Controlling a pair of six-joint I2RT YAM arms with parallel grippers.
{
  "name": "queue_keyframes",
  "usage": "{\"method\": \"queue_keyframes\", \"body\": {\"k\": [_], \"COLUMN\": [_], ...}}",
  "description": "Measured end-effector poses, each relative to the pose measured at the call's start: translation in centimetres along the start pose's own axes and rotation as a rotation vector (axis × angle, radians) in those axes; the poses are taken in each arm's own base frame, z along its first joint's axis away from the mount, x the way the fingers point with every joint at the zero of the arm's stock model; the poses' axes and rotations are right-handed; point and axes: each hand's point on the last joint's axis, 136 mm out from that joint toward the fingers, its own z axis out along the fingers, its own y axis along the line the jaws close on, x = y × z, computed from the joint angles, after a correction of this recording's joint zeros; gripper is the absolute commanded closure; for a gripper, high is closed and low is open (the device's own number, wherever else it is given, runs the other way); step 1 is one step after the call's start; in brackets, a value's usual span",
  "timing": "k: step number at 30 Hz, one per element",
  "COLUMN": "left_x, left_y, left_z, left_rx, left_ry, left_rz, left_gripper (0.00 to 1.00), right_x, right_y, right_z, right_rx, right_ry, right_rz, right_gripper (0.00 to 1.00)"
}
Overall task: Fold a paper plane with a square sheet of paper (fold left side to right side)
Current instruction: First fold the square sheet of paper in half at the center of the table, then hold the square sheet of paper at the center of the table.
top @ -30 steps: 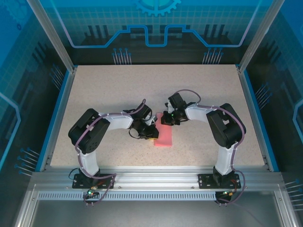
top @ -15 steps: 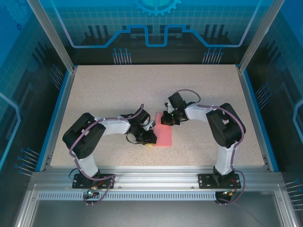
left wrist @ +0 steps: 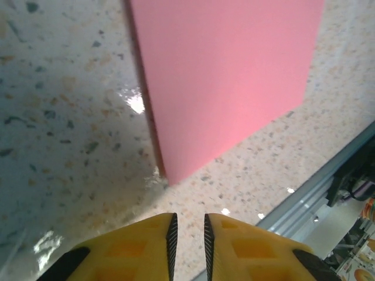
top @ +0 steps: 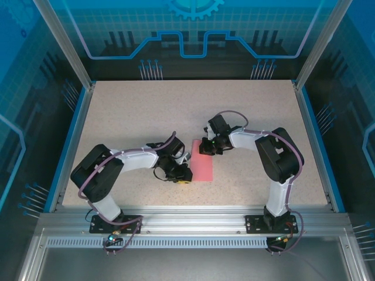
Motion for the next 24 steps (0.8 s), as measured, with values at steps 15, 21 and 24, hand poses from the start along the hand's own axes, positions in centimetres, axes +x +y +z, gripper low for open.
{"method": "queue_keyframes", "body": {"k": [15, 21, 24], "left_x": [-8.9, -8.9, -8.9], "left_y": [-1.4, -0.2, -0.3], "left_z": [-0.2, 1.4, 1.3], "left_rx": [0.048, 0.035, 0.040], "left_ry": [-0.083, -0.043, -0.041], "left_rz": [-0.032, -0.061, -0.060], "left_gripper": [0.77, 0.77, 0.77], "right_x": [0.0, 0.0, -0.1], "right_y": [0.0, 0.1, 0.1], "right_z": [0.0, 0.0, 0.0], "right_rx": [-0.002, -0.006, -0.009], "right_ry": [0.000, 0.000, -0.005], "right_rz": [0.000, -0.001, -0.003], "right_gripper": [1.00, 0.99, 0.98]}}
